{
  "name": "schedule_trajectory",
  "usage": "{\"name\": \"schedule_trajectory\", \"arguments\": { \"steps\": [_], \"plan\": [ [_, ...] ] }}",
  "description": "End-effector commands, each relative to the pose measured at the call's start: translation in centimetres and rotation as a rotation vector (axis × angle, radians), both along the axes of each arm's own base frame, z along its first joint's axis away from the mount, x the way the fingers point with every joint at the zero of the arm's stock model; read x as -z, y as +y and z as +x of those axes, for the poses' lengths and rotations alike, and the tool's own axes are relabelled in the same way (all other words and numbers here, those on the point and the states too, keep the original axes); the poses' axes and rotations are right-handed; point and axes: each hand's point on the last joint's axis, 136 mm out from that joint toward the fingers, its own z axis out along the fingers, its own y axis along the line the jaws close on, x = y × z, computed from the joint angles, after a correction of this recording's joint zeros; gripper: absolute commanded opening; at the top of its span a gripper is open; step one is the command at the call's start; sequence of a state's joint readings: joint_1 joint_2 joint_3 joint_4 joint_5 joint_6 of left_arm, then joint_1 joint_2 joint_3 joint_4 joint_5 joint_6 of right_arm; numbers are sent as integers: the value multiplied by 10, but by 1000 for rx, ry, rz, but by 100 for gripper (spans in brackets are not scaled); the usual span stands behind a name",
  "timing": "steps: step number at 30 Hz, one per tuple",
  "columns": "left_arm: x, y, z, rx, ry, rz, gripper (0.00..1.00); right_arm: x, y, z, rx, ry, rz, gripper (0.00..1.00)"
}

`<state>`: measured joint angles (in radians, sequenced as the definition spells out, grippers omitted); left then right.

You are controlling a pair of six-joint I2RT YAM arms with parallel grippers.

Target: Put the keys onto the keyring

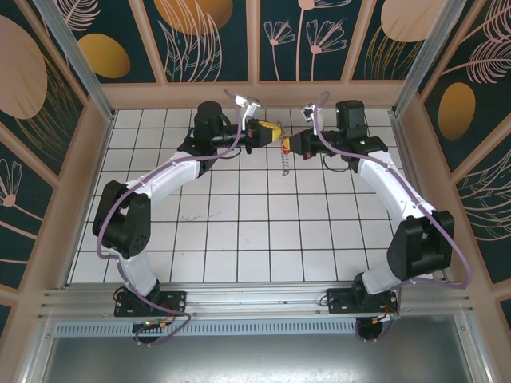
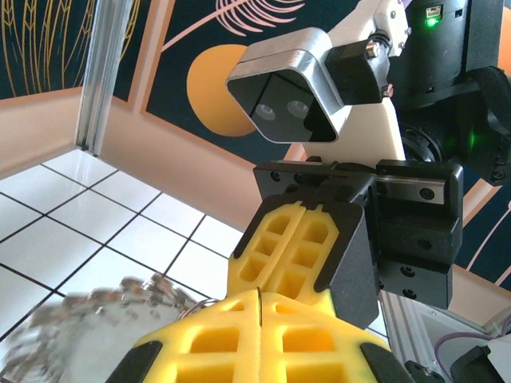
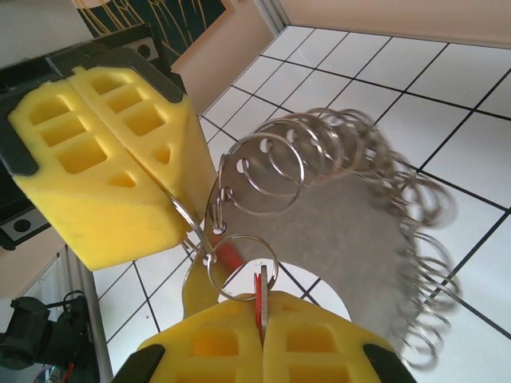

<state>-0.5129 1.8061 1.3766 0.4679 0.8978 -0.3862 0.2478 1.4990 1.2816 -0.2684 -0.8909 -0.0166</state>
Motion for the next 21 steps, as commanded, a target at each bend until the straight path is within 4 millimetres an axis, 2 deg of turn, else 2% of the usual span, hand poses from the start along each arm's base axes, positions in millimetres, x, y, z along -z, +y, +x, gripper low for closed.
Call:
{"name": "schedule_trajectory", "arguments": {
  "steps": [1,12,21],
  "plan": [
    [-16,-1,-7,35,-44,-42,0,-24,0,-15,-61,-71,81,0],
    [-17,-1,-8,45,-43,-48,0,-23,-11,1,63,-64,16,0],
    [-14,-2,-8,48,-36,-46,0,-37,-13,5,89,-93,9,0]
  ]
}}
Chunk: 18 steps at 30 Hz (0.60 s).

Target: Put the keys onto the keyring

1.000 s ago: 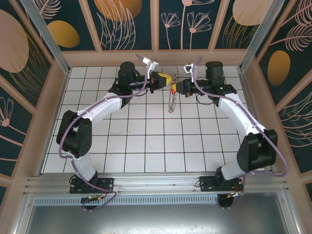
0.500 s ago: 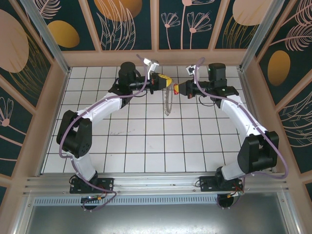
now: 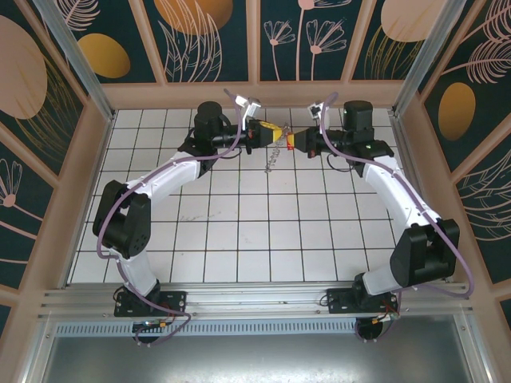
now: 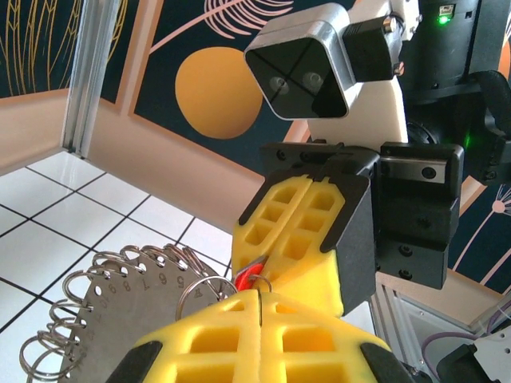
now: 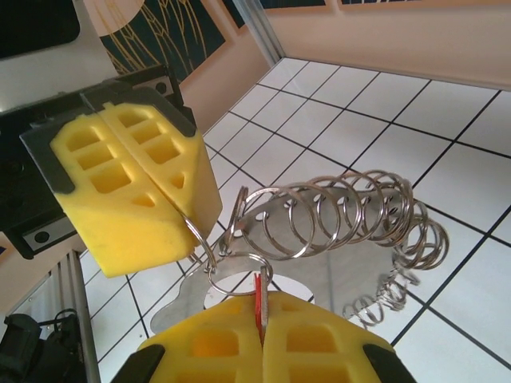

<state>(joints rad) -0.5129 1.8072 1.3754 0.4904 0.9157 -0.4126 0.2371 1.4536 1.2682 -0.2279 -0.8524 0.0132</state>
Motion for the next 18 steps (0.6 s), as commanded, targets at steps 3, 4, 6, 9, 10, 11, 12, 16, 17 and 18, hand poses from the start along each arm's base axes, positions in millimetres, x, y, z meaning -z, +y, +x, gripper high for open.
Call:
{"name": "schedule_trajectory", "arguments": {
  "steps": [3,4,6,9,10,11,12,16,17,18],
  "plan": [
    [-12,-1,-6,33,-46,-34,0,-26,-3,4,26,-47,3,0],
    [-11,-1,-6,36,-43,-35,0,-27,-1,5,21,-46,4,0],
    [-11,-1,-5,36,-42,-36,0,-29,3,6,9,-49,3,0],
    [-12,-2,-5,36,-42,-38,0,-32,11,8,-10,-53,-2,0],
    [-11,-2,-5,36,-40,-38,0,-33,14,8,-15,-54,-6,0],
    [-11,-2,-5,36,-38,-38,0,-33,16,9,-20,-56,-9,0],
    [-11,-2,-5,36,-39,-39,0,-34,18,9,-24,-57,-14,0],
    [-12,-2,-6,37,-37,-40,0,-31,19,11,-19,-58,-30,0],
    [-12,-2,-6,37,-38,-40,0,-30,18,11,-15,-58,-34,0],
    [-12,-1,-5,35,-38,-40,0,-29,16,11,-9,-57,-39,0]
  ]
}}
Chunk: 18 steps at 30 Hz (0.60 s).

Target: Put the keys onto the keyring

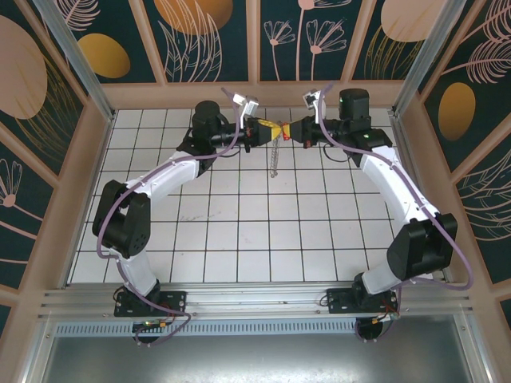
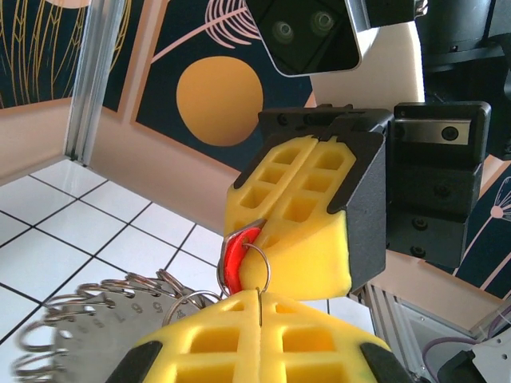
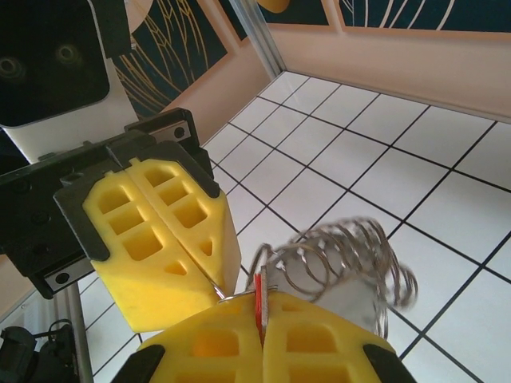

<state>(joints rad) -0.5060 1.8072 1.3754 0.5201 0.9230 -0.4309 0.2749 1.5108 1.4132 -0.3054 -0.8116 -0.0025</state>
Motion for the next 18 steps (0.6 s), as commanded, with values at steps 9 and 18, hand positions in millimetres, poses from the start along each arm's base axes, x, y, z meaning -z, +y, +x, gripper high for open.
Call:
{"name": "schedule_trajectory", "arguments": {
  "steps": [9,18],
  "plan": [
    [-7,-4,-6,27,-32,-20,0,9,-9,-7,25,2,-16,0],
    [-8,-4,-5,27,-33,-22,0,19,-6,-15,8,25,-1,0]
  ]
}}
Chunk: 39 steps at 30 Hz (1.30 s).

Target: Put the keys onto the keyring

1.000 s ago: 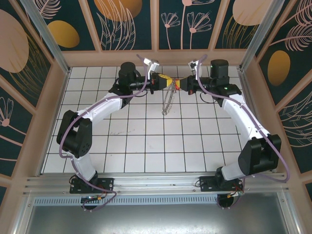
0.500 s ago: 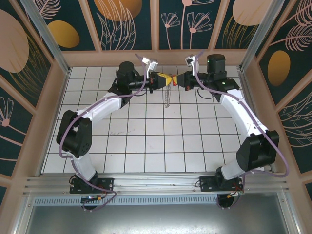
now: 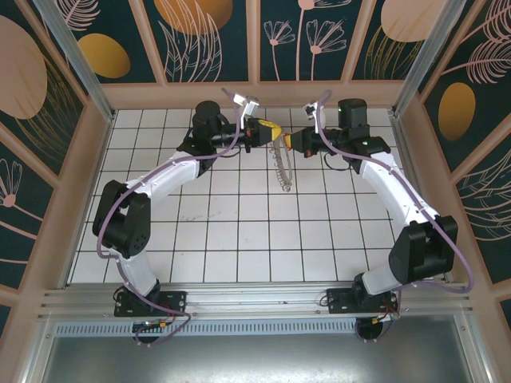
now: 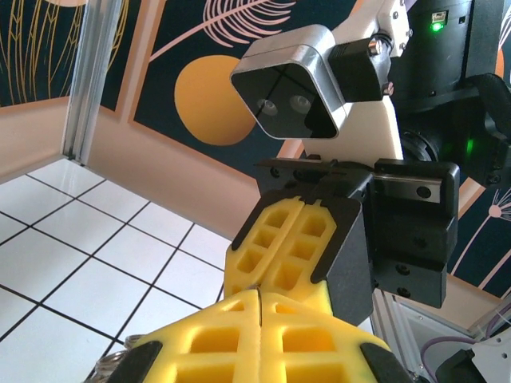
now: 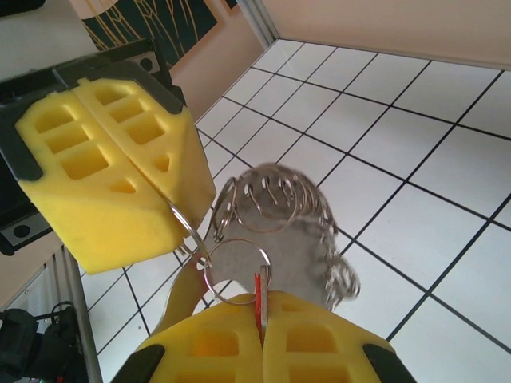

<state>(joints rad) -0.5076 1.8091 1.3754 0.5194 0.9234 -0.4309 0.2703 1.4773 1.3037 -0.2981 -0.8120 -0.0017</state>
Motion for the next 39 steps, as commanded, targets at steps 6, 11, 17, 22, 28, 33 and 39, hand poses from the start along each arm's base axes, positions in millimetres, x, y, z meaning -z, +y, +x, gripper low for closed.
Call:
{"name": "schedule_trajectory", "arguments": {
  "steps": [6,11,17,22,28,33,39],
  "plan": [
    [-10,-3,-5,26,-33,-26,0,-25,0,0,1,-66,21,0],
    [-10,-3,-5,28,-32,-29,0,-39,3,6,-6,-87,22,0],
    [-9,-3,-5,31,-32,-29,0,-49,4,11,-10,-105,21,0],
    [-9,-3,-6,33,-29,-30,0,-44,4,12,-8,-97,16,0],
    [-9,-2,-1,-5,-26,-30,1,-44,3,13,3,-97,15,0],
    [-9,8,15,-120,-11,-37,35,-39,5,18,6,-82,11,0],
    [-18,33,28,-229,8,-81,46,-29,7,26,4,-57,10,0]
  ]
}}
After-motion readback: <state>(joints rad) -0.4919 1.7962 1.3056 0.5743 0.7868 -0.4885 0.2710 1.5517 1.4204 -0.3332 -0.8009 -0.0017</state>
